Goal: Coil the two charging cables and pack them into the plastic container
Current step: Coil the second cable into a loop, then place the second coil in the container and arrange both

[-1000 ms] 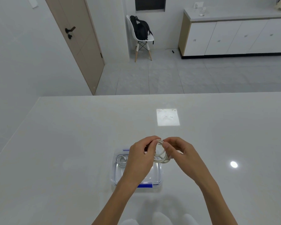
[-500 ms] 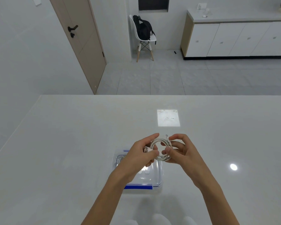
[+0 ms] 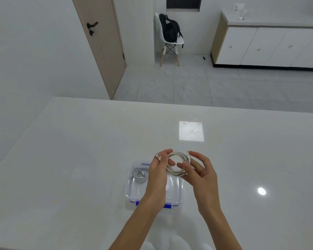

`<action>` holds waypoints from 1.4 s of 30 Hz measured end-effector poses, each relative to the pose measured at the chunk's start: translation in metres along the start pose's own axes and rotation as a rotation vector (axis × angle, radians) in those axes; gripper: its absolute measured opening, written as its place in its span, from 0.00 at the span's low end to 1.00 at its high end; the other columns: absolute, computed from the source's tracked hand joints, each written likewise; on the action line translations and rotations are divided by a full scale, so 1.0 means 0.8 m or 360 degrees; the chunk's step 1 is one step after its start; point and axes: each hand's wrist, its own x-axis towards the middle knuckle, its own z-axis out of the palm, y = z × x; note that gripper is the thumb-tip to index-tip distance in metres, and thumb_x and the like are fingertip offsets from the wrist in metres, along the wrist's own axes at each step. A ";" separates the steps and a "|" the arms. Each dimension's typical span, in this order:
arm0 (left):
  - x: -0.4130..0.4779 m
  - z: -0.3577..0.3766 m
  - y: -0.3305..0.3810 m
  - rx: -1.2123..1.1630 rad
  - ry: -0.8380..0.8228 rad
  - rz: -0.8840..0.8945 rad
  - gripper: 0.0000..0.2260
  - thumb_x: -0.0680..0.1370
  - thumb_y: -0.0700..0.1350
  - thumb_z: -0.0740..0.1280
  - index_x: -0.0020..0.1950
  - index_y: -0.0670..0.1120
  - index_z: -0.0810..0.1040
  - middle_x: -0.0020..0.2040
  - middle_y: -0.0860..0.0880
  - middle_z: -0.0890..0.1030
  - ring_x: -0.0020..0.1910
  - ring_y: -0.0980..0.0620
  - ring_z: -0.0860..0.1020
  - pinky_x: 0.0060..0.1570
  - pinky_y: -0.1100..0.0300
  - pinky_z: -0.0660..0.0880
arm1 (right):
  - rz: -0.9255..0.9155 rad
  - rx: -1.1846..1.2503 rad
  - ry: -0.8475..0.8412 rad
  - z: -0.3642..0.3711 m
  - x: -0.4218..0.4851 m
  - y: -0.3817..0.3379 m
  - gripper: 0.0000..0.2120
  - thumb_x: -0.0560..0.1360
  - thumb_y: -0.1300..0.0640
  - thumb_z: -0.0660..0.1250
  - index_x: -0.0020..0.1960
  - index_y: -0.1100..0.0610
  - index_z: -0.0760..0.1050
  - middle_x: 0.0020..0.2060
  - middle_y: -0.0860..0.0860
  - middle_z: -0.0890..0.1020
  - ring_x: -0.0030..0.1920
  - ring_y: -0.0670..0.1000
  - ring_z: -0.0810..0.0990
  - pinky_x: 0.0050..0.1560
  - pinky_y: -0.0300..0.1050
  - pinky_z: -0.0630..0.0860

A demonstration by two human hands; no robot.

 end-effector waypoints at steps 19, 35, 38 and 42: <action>0.018 -0.055 -0.024 -0.0639 0.0035 -0.0589 0.05 0.82 0.41 0.61 0.53 0.42 0.76 0.37 0.45 0.72 0.35 0.51 0.71 0.42 0.55 0.79 | -0.0742 -0.1237 -0.0897 -0.025 -0.013 0.053 0.27 0.81 0.50 0.63 0.77 0.46 0.60 0.78 0.38 0.56 0.73 0.38 0.62 0.68 0.29 0.63; 0.109 -0.130 -0.082 0.0392 -0.0364 -0.1151 0.27 0.80 0.59 0.60 0.65 0.36 0.70 0.53 0.35 0.83 0.44 0.41 0.84 0.43 0.55 0.81 | 0.0267 -0.0925 -0.0558 -0.009 0.056 0.148 0.10 0.79 0.57 0.66 0.45 0.58 0.83 0.33 0.55 0.82 0.33 0.46 0.78 0.40 0.37 0.80; 0.132 -0.132 -0.101 0.0574 -0.0296 -0.1008 0.24 0.79 0.61 0.62 0.62 0.42 0.74 0.50 0.41 0.80 0.40 0.47 0.79 0.44 0.56 0.80 | 0.0679 -0.0659 -0.0400 -0.004 0.079 0.177 0.11 0.79 0.59 0.64 0.45 0.64 0.83 0.33 0.56 0.80 0.36 0.50 0.77 0.42 0.38 0.80; 0.169 -0.125 -0.135 0.0597 -0.0234 -0.0917 0.20 0.78 0.57 0.66 0.63 0.45 0.75 0.56 0.44 0.77 0.46 0.49 0.78 0.49 0.58 0.81 | 0.0928 -0.0479 -0.0330 0.006 0.112 0.216 0.13 0.81 0.60 0.62 0.50 0.69 0.80 0.35 0.56 0.78 0.38 0.51 0.75 0.46 0.40 0.79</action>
